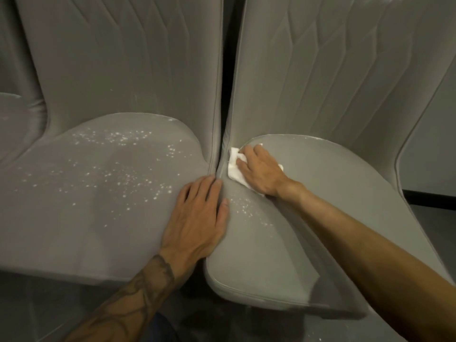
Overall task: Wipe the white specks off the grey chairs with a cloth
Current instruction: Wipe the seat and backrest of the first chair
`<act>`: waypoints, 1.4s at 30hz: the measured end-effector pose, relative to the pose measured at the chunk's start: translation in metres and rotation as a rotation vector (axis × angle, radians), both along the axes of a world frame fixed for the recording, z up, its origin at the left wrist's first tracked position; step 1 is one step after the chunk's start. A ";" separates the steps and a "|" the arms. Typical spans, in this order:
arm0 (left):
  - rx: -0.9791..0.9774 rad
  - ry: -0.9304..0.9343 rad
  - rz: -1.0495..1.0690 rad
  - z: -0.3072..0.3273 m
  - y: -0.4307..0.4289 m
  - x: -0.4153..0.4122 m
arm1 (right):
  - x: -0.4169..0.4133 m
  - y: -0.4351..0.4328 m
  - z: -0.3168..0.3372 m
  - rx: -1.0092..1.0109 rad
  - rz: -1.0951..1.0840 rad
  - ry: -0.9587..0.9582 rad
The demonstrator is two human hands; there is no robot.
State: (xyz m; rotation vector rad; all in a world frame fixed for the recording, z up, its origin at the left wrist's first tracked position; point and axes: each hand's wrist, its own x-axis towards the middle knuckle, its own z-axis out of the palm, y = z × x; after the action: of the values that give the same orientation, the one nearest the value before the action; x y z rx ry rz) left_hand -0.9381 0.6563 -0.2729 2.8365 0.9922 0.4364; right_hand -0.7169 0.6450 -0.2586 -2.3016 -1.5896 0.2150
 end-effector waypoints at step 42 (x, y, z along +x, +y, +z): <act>-0.041 -0.059 -0.073 0.012 -0.003 -0.031 | -0.032 -0.043 -0.002 0.048 0.136 0.036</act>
State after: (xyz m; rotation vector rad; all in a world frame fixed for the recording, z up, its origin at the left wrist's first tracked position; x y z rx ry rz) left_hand -0.9690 0.6529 -0.2611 2.7958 0.8736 0.4840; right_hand -0.7492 0.6017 -0.2603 -2.1440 -1.7155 0.2461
